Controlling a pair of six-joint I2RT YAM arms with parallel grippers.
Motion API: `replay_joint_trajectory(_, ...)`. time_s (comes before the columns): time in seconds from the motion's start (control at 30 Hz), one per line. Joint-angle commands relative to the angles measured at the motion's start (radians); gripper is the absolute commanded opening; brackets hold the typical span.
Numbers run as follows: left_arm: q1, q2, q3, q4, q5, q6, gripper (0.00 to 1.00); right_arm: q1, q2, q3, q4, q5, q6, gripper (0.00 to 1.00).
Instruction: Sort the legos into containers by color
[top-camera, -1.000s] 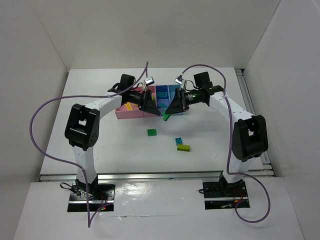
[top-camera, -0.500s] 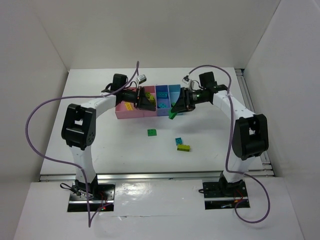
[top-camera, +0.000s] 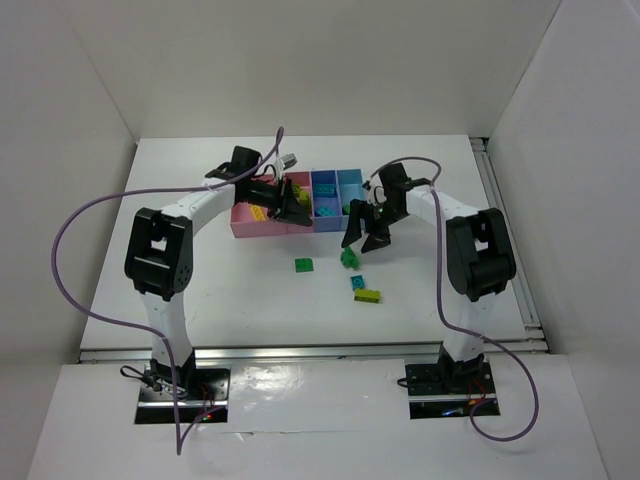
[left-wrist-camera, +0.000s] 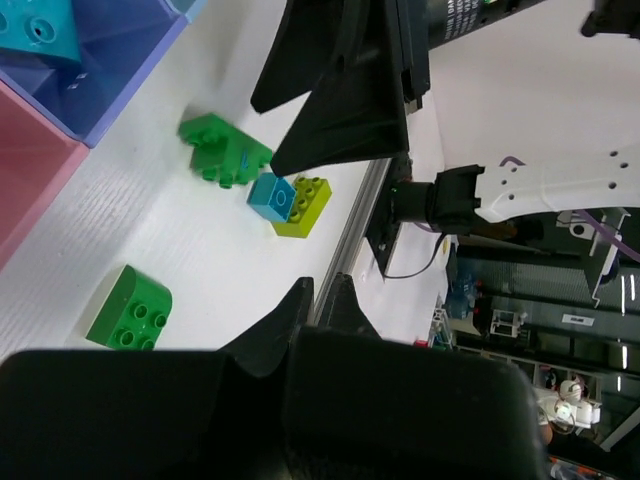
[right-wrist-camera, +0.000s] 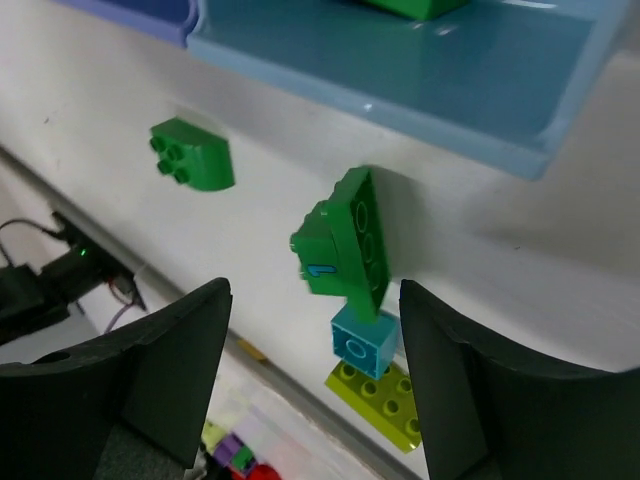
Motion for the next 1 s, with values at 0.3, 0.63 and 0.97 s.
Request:
replay_joint_trajectory(0.3,-0.02,0.0,0.044,-0.11,-0.104,0.074,0.0,0.071,-0.13,-0.032,-0.006,0.33,0.036,0.74)
replay_joint_trajectory(0.63,0.102,-0.283,-0.137,-0.157,-0.626,-0.078,0.0,0.454,-0.069,0.141,-0.024,0.587,-0.117,0.74)
replay_joint_trajectory(0.97,0.307,-0.355,-0.281,-0.106,-0.54,-0.078,0.0,0.551,0.12,0.248,0.033,0.763,-0.348,0.74)
